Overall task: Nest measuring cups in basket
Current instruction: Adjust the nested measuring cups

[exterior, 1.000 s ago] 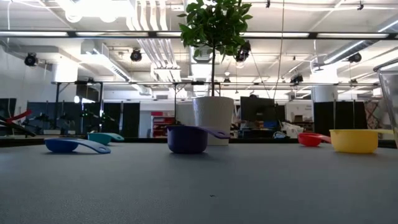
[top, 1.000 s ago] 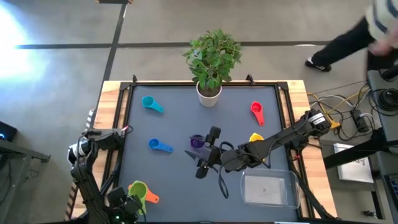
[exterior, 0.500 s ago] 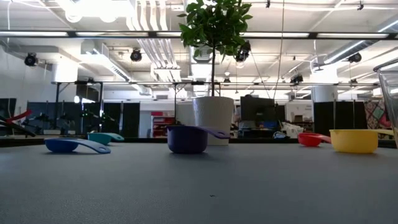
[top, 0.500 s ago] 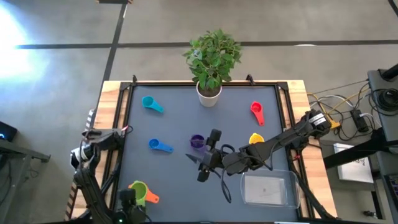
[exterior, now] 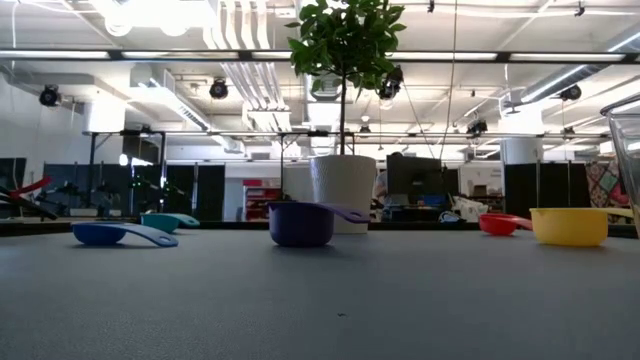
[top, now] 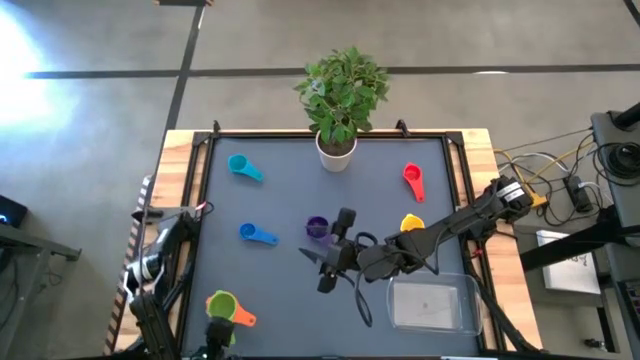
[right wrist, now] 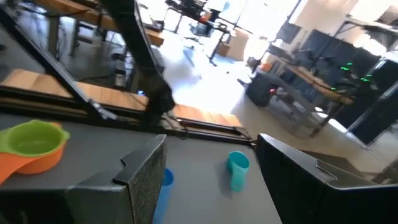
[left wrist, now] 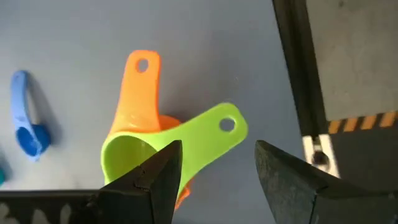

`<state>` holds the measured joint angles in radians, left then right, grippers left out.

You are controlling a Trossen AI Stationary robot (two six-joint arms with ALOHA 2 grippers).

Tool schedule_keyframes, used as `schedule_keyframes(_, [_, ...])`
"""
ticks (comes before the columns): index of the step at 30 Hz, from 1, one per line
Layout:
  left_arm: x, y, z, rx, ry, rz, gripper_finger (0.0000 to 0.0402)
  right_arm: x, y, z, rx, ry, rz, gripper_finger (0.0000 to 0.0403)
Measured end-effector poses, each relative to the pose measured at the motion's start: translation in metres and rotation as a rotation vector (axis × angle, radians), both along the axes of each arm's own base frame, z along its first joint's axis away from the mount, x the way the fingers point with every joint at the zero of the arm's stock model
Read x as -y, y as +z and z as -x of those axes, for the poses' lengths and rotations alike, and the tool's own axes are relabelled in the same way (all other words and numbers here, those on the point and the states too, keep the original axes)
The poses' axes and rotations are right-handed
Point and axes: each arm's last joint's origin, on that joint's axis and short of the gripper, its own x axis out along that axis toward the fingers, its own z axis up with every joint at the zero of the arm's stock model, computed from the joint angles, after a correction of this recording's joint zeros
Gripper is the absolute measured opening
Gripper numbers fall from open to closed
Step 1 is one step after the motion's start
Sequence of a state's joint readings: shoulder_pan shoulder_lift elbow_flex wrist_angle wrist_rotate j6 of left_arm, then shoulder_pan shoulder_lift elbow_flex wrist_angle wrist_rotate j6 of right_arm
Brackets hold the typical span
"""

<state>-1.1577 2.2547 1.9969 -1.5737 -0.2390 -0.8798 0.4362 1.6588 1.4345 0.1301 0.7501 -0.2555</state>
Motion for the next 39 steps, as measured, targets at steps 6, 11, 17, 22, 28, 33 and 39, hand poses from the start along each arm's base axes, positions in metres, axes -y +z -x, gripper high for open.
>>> schedule_keyframes(6, [0.011,-0.004,-0.003,0.033,0.023,0.017,0.0185,-0.002,-0.002,-0.001,-0.005,0.068,-0.020,0.0238])
schedule_keyframes(11, [0.008,0.005,0.002,0.126,0.078,0.019,0.0185,-0.002,-0.002,-0.001,-0.002,0.066,-0.036,0.0238])
schedule_keyframes(17, [-0.003,0.031,0.020,0.345,0.113,0.035,0.0185,-0.002,-0.003,-0.001,-0.015,0.064,-0.037,0.0238])
schedule_keyframes(22, [-0.022,0.042,0.039,0.395,0.141,0.035,0.0185,-0.002,-0.003,-0.001,-0.015,0.064,-0.037,0.0238])
schedule_keyframes(28, [-0.053,0.050,0.063,0.503,0.190,0.084,0.0185,-0.002,-0.004,-0.001,-0.020,0.064,-0.032,0.0238])
schedule_keyframes(33, [-0.072,0.048,0.069,0.556,0.205,0.178,0.0185,-0.002,-0.004,-0.001,-0.022,0.065,-0.027,0.0238])
schedule_keyframes(39, [-0.086,0.042,0.073,0.573,0.220,0.240,0.0185,-0.001,-0.004,-0.002,-0.024,0.063,-0.022,0.0238])
